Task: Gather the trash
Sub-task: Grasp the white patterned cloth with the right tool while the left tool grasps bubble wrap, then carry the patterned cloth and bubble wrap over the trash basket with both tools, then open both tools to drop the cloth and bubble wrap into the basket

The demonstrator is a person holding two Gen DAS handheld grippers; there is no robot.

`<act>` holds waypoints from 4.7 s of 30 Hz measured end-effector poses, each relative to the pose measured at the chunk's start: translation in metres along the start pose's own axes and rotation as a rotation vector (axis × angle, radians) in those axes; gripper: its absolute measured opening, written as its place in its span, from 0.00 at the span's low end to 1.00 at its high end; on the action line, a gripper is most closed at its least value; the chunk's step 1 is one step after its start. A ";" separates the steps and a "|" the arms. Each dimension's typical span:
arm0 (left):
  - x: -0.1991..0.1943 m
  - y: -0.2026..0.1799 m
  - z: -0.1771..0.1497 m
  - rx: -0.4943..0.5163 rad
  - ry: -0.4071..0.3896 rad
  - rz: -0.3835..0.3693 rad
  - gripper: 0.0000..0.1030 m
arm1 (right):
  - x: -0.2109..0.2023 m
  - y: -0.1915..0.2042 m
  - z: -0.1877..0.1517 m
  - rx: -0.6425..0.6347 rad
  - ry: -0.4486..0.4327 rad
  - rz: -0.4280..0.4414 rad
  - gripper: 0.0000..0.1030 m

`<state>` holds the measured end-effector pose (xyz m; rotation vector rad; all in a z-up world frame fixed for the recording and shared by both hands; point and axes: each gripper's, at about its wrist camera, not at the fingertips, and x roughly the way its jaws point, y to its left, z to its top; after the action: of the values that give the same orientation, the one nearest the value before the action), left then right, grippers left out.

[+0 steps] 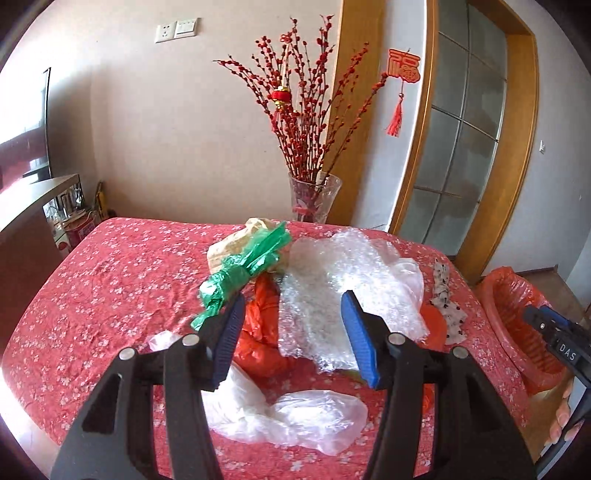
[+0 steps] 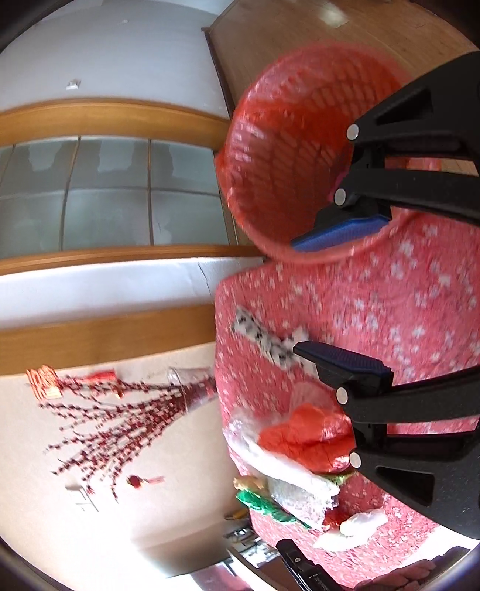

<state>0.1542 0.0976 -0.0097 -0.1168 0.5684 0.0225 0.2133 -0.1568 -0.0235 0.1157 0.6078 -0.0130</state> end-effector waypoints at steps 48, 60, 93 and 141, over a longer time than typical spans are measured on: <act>0.111 -0.061 0.006 0.030 0.281 -0.161 0.19 | 0.094 0.019 -0.003 0.036 0.227 0.081 0.09; 0.088 -0.053 0.016 0.032 0.199 -0.223 0.02 | 0.067 0.010 0.002 0.046 0.172 0.088 0.09; 0.016 -0.163 0.056 0.140 0.094 -0.537 0.02 | -0.002 -0.055 0.029 0.118 0.018 0.024 0.09; 0.083 -0.303 0.014 0.205 0.297 -0.674 0.19 | -0.028 -0.173 0.005 0.231 0.045 -0.189 0.25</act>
<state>0.2480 -0.2027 -0.0117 -0.1080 0.7999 -0.7168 0.1854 -0.3296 -0.0212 0.2826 0.6588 -0.2647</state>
